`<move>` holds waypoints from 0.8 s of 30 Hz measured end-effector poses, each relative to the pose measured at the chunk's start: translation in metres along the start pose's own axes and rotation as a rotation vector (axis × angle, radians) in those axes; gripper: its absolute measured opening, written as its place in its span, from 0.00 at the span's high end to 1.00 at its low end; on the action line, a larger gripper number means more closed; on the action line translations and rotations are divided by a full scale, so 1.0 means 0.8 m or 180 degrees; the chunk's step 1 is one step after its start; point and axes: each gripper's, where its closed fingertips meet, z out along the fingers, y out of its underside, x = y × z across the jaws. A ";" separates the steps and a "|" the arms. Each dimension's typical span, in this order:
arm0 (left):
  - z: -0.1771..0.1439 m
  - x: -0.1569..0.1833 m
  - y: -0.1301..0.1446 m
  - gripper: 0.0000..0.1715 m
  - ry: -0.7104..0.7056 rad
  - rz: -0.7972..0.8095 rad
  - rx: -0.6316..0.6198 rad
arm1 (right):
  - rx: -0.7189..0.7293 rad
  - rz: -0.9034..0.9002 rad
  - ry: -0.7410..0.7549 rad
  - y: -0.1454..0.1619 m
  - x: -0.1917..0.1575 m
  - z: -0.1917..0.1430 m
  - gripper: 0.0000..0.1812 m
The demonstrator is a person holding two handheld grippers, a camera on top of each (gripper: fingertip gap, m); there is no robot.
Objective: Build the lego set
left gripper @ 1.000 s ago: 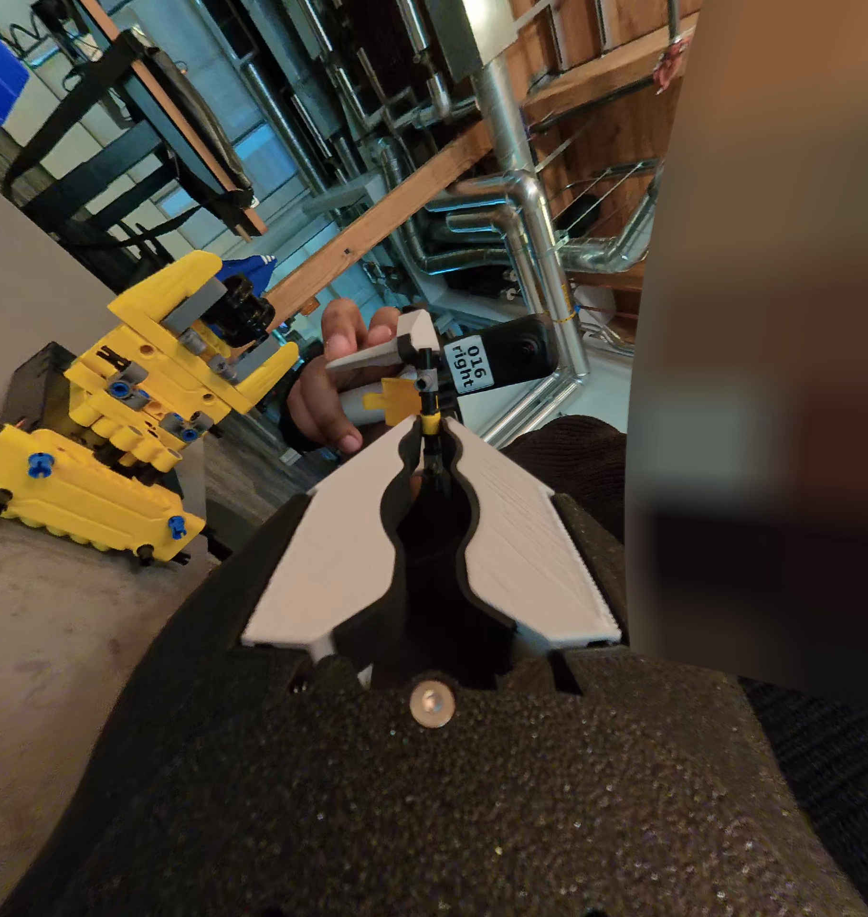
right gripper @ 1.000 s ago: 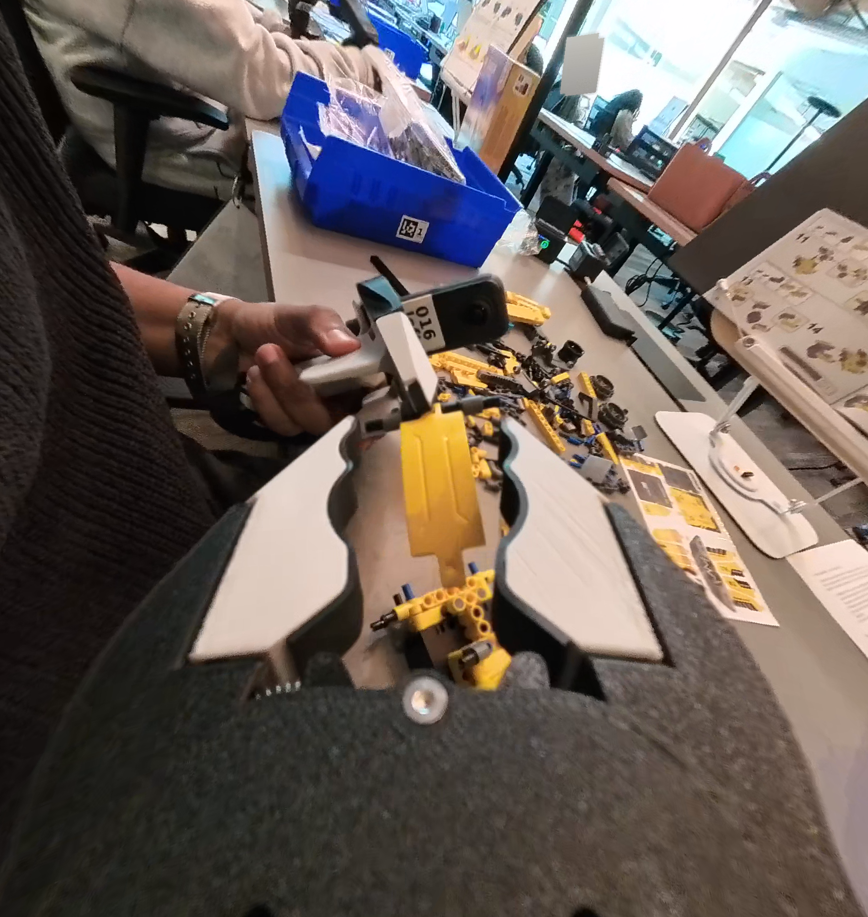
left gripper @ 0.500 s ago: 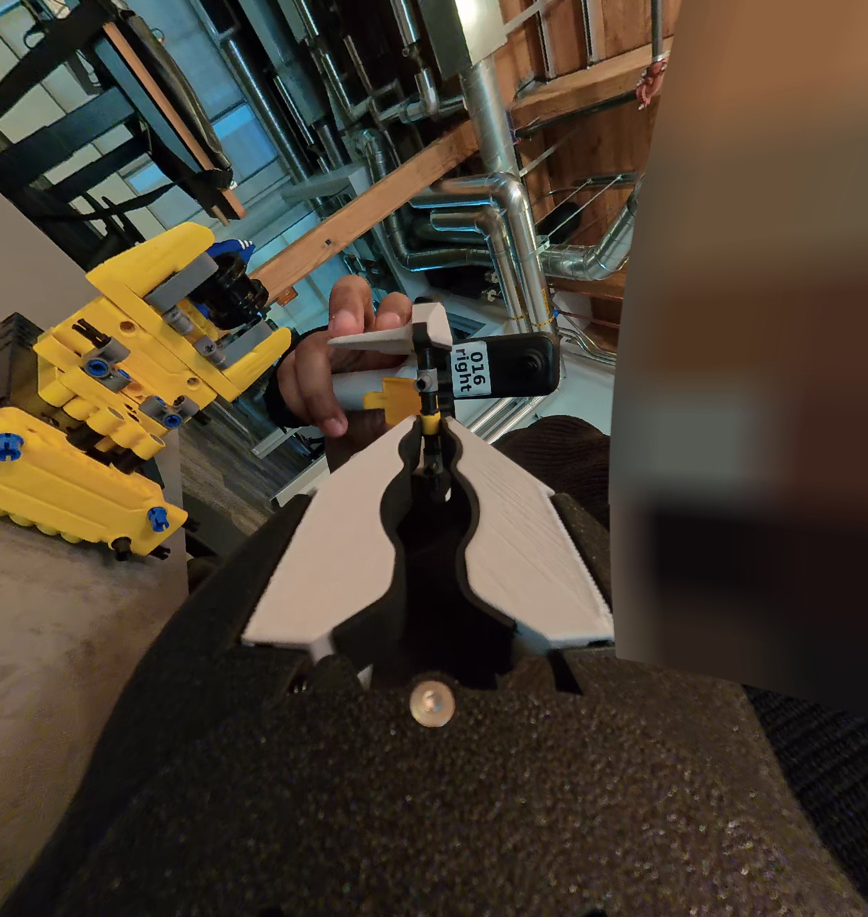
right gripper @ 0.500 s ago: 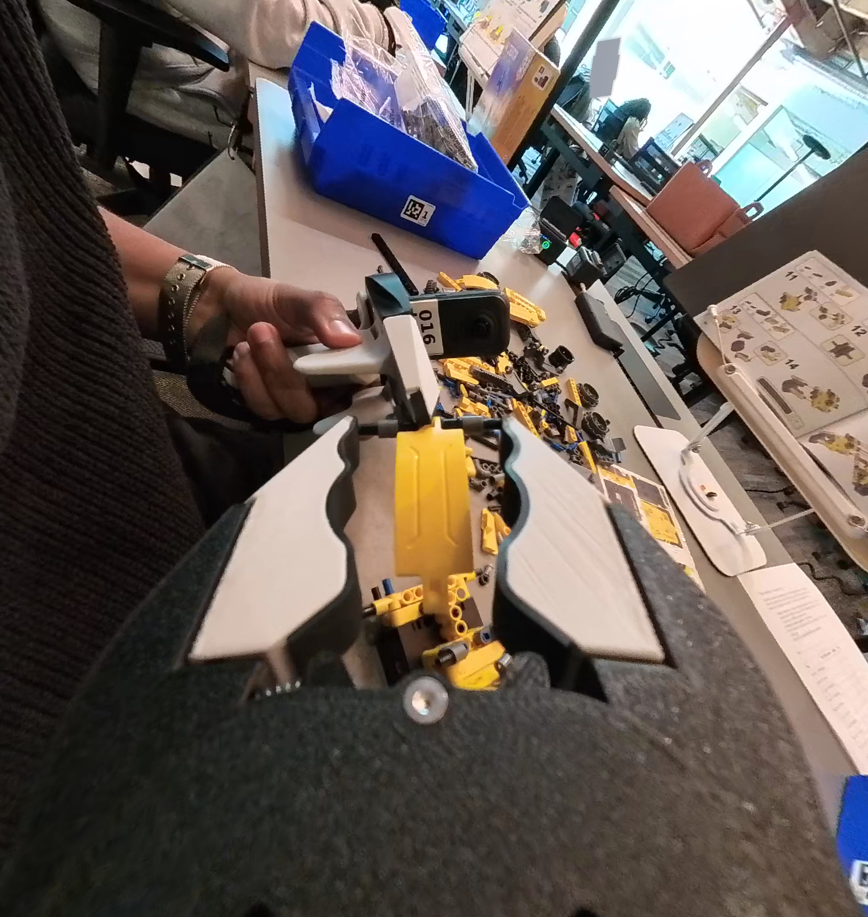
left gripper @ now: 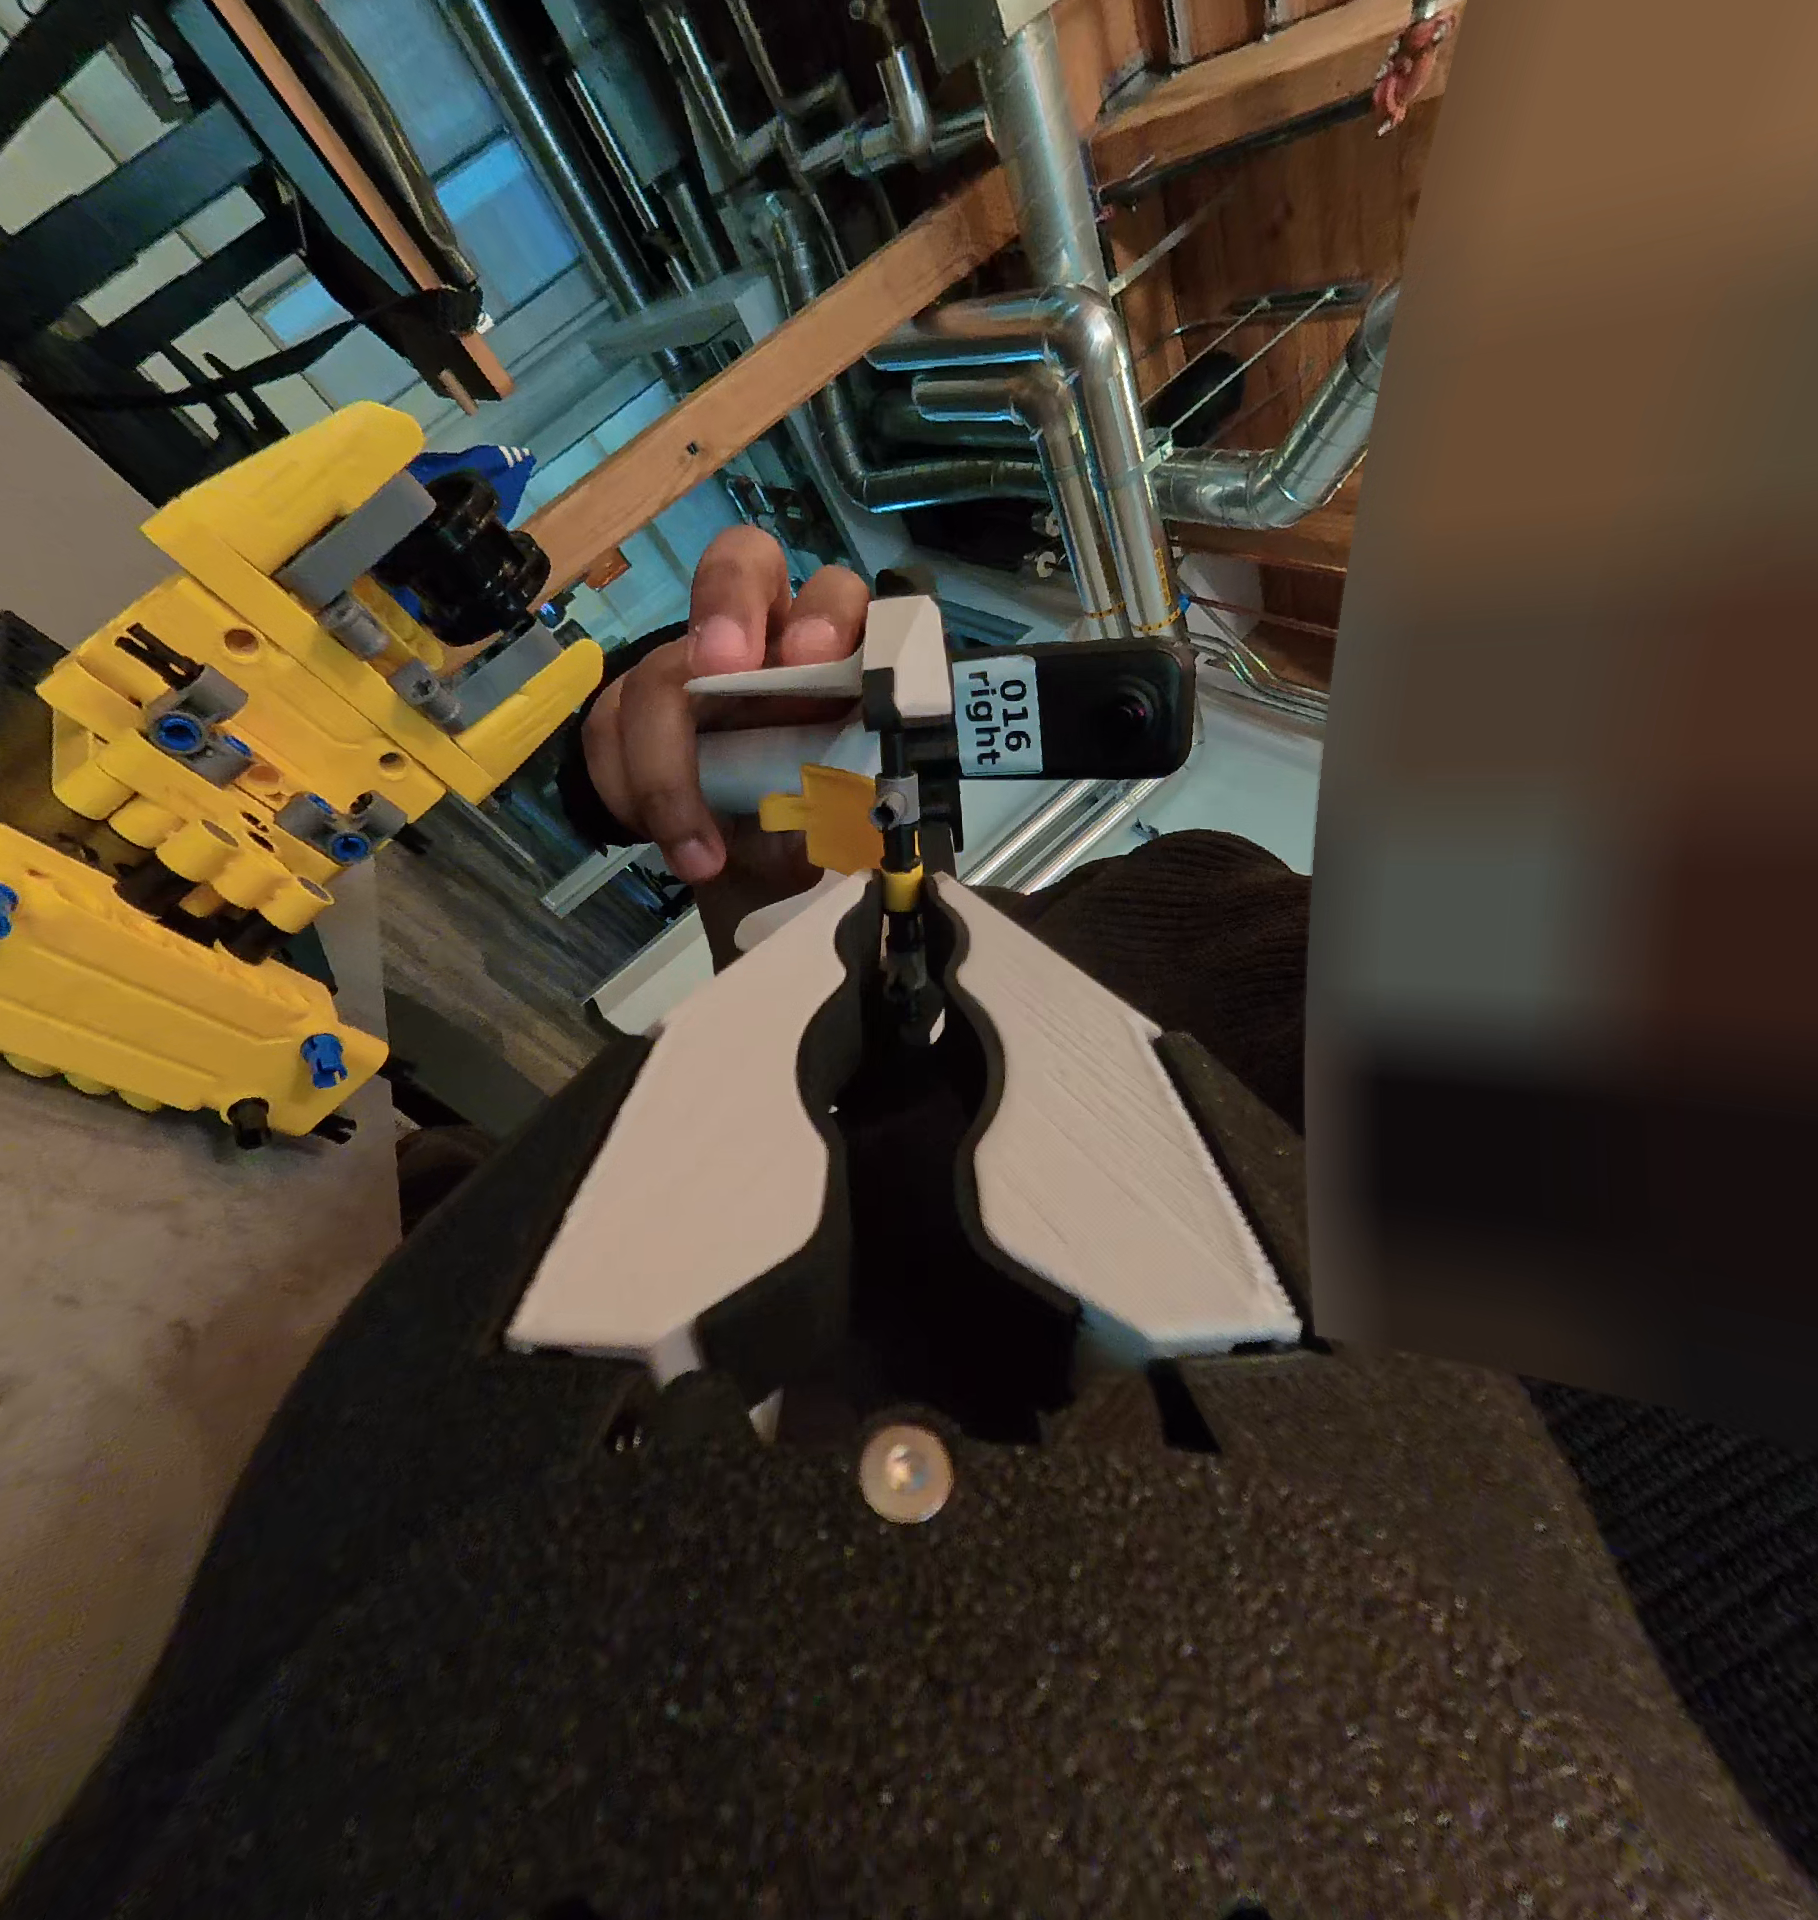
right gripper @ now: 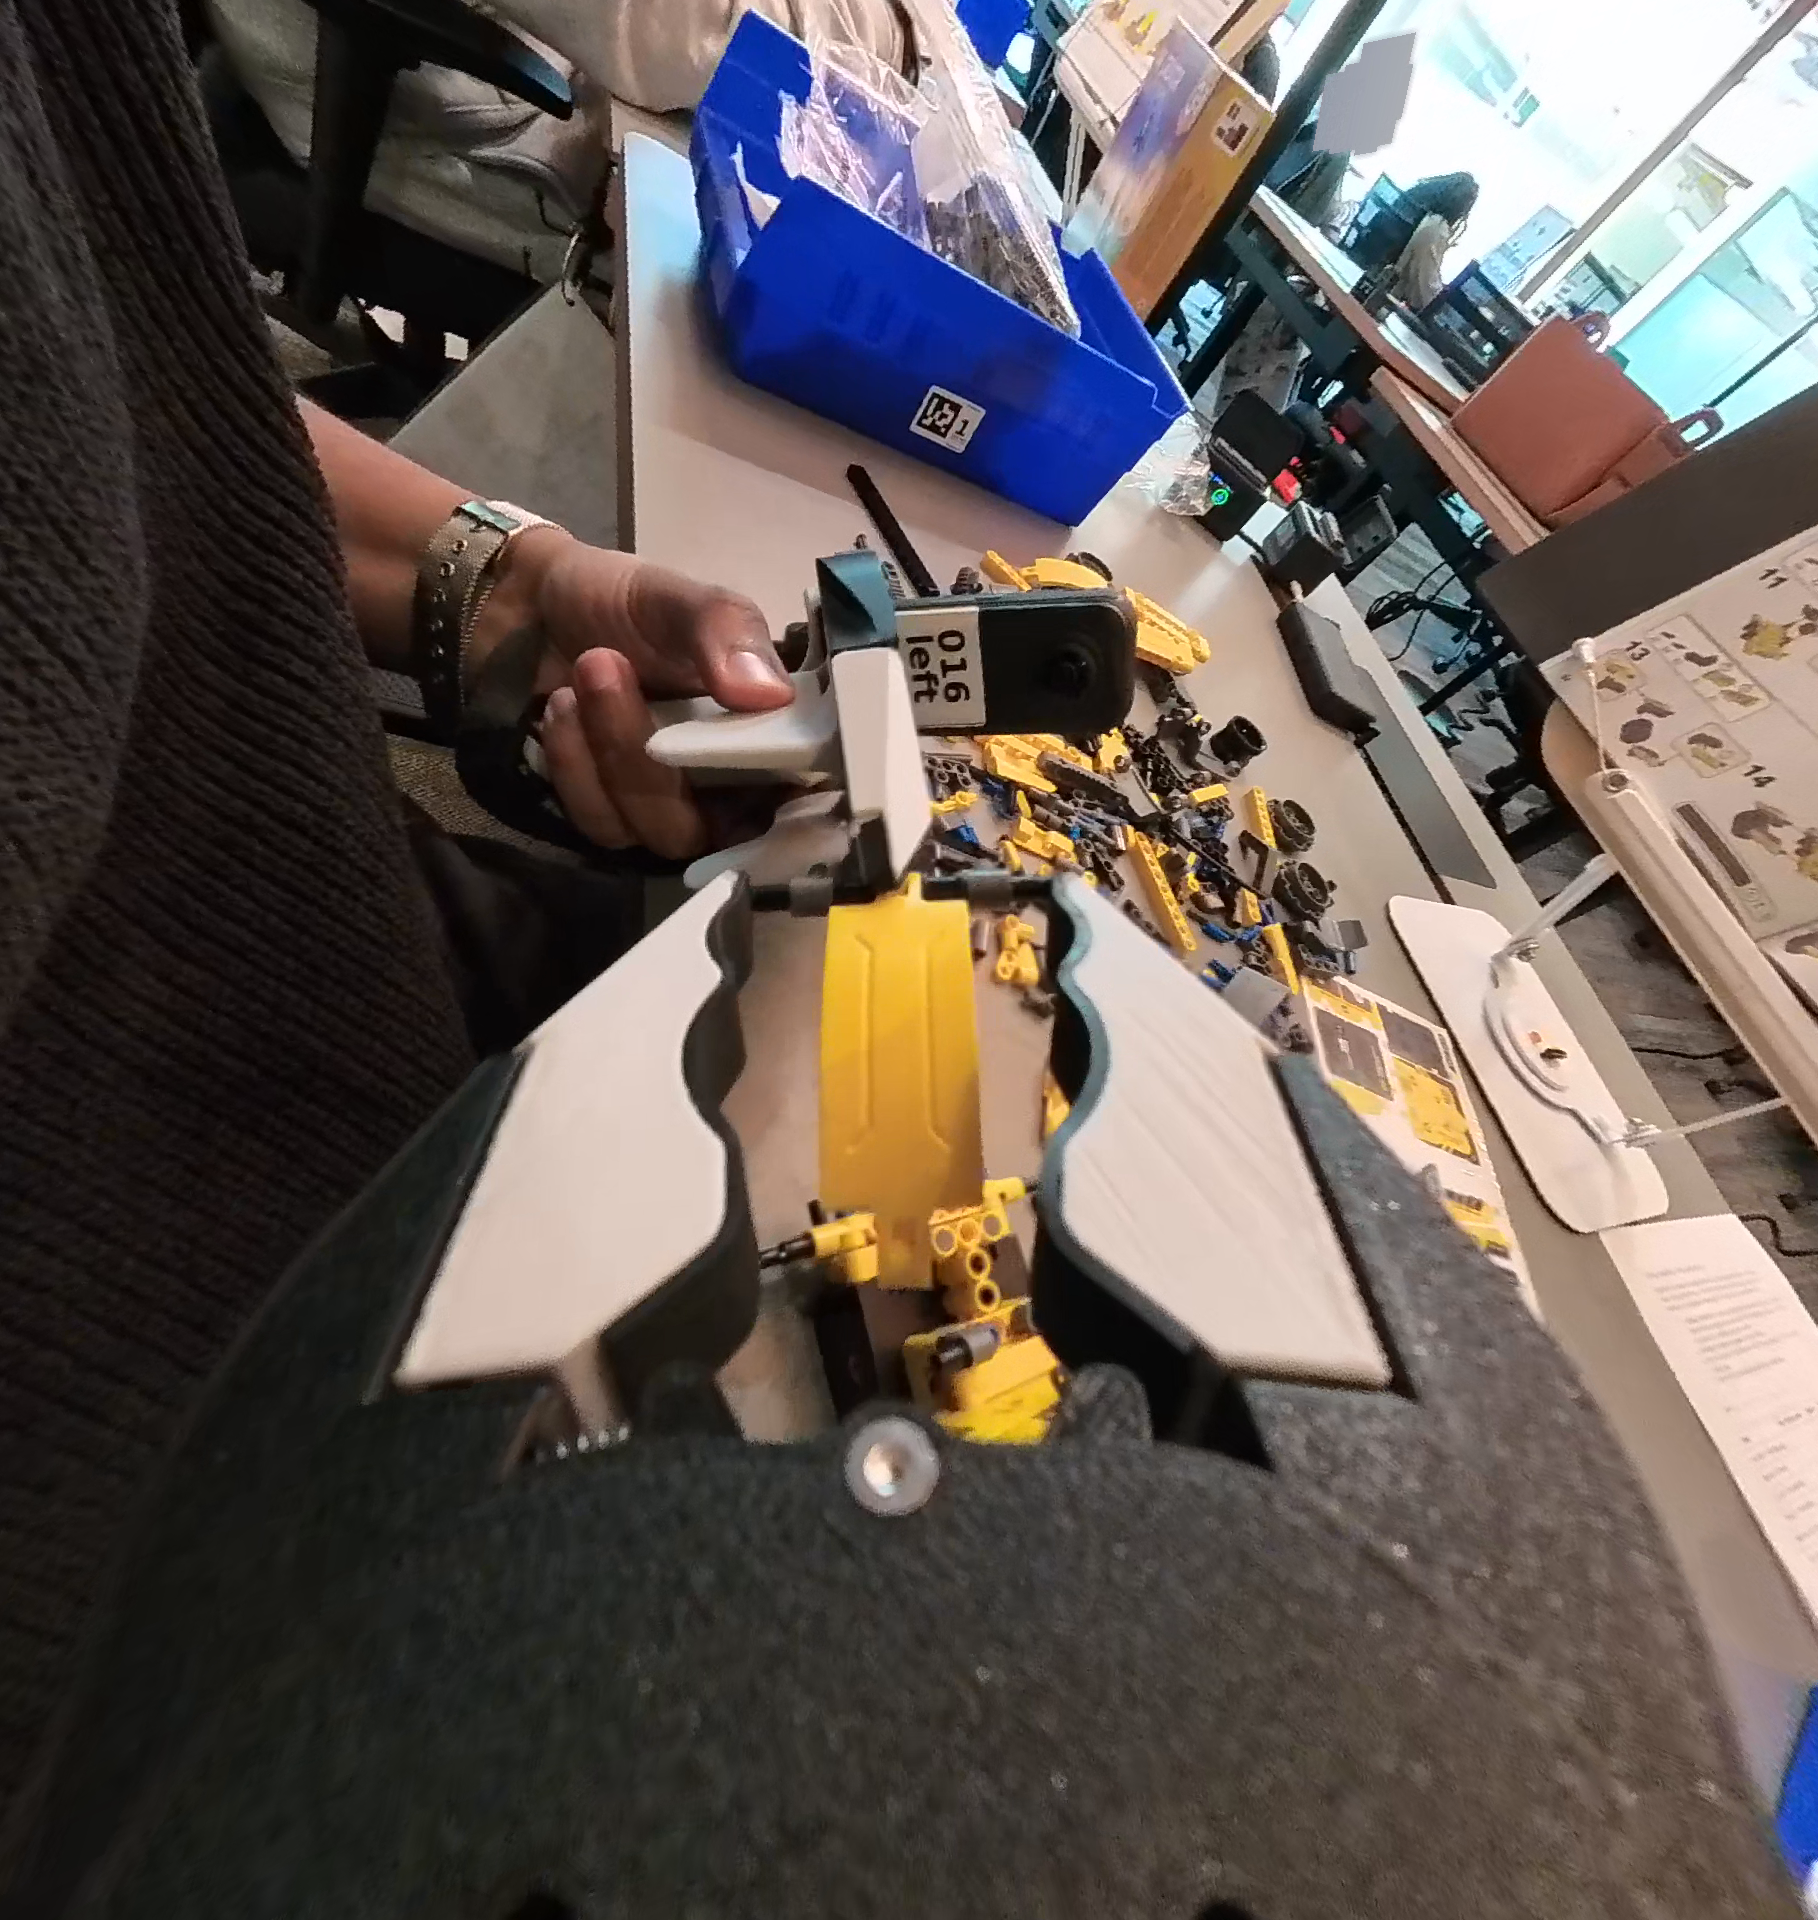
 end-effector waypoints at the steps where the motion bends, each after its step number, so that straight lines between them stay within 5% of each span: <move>1: 0.000 0.000 0.001 0.97 -0.0008 0.0005 -0.0017 | -0.0006 -0.0004 -0.0019 0.000 -0.001 -0.001 0.69; 9: -0.003 -0.010 -0.009 0.93 -0.0326 0.0222 0.0116 | -0.0371 -0.0009 0.0000 0.009 0.013 -0.005 0.69; 13: -0.051 -0.044 -0.042 0.94 -0.1402 0.0762 0.0290 | -0.1147 0.0111 -0.0177 0.050 0.034 -0.005 0.69; 18: -0.084 -0.075 -0.047 0.94 -0.2605 0.1424 -0.0071 | -0.2182 -0.0272 -0.0812 0.092 0.035 0.000 0.70; 24: -0.076 -0.082 -0.033 0.93 -0.2520 0.1162 -0.0161 | -0.2733 -0.0401 -0.1689 0.106 0.020 0.011 0.69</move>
